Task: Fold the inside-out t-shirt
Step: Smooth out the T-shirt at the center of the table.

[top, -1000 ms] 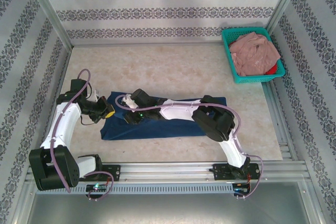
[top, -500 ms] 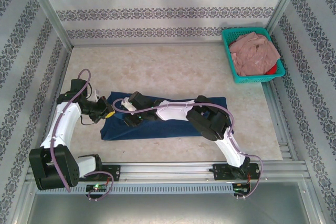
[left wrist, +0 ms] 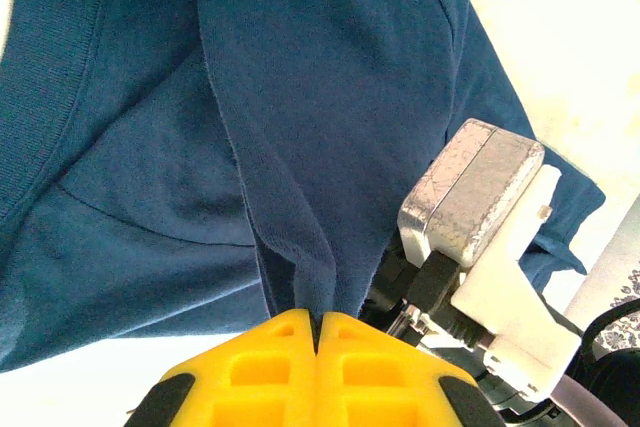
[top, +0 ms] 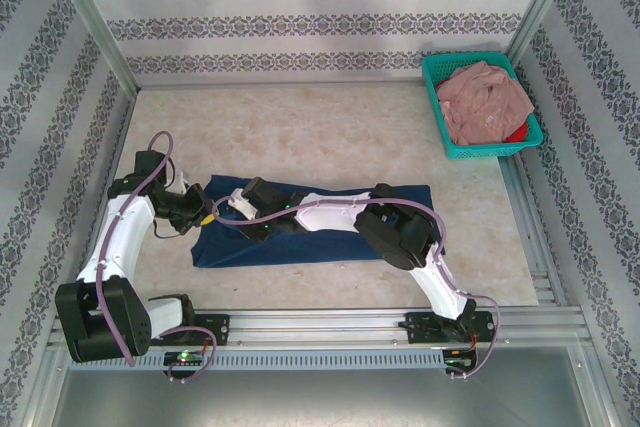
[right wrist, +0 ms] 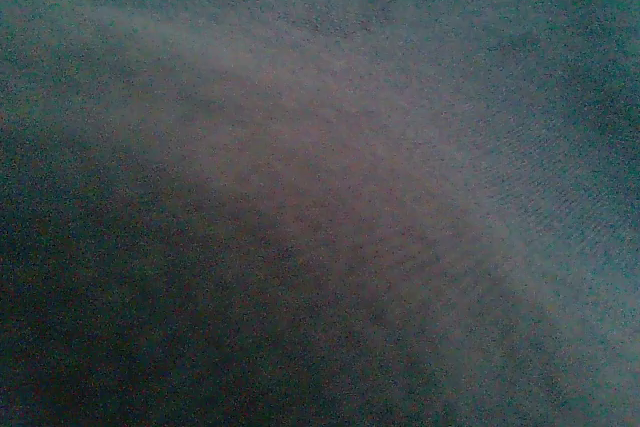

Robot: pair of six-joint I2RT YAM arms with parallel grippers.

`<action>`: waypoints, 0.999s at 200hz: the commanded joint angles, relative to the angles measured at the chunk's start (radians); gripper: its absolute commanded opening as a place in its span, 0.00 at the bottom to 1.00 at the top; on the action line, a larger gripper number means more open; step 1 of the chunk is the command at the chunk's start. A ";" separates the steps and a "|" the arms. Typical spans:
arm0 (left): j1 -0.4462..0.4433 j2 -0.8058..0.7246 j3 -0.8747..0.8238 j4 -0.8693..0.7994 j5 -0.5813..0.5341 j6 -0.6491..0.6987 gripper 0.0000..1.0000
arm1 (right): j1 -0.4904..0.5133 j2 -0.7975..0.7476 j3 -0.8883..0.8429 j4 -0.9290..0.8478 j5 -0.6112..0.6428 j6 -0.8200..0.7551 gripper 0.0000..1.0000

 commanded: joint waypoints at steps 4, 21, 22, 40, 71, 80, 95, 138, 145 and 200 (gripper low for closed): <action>0.008 -0.001 0.018 0.011 -0.008 0.025 0.00 | 0.003 0.008 -0.009 -0.092 0.023 0.002 0.09; 0.008 0.003 0.018 0.011 -0.008 0.028 0.00 | -0.004 0.002 -0.003 -0.085 -0.002 0.022 0.04; 0.008 0.003 0.018 0.012 -0.008 0.028 0.00 | -0.004 0.001 -0.003 -0.084 -0.003 0.024 0.03; 0.008 0.001 0.020 0.013 -0.008 0.028 0.00 | -0.015 -0.012 -0.003 -0.072 -0.036 0.049 0.00; 0.008 0.001 0.019 0.014 -0.008 0.028 0.00 | -0.033 -0.050 -0.008 -0.049 -0.088 0.088 0.00; 0.008 0.003 0.020 0.014 -0.008 0.028 0.00 | -0.041 -0.066 -0.015 -0.035 -0.117 0.103 0.00; 0.008 0.002 0.017 0.015 -0.008 0.027 0.00 | -0.053 -0.093 -0.030 -0.015 -0.164 0.133 0.00; 0.008 0.000 0.021 0.016 0.000 0.022 0.00 | -0.055 -0.144 -0.068 -0.007 -0.212 0.148 0.00; 0.008 -0.002 0.023 0.014 0.001 0.021 0.00 | -0.056 -0.154 -0.078 -0.006 -0.218 0.148 0.00; 0.008 -0.008 -0.001 -0.008 -0.007 0.028 0.00 | -0.052 -0.299 -0.219 -0.020 -0.276 0.133 0.00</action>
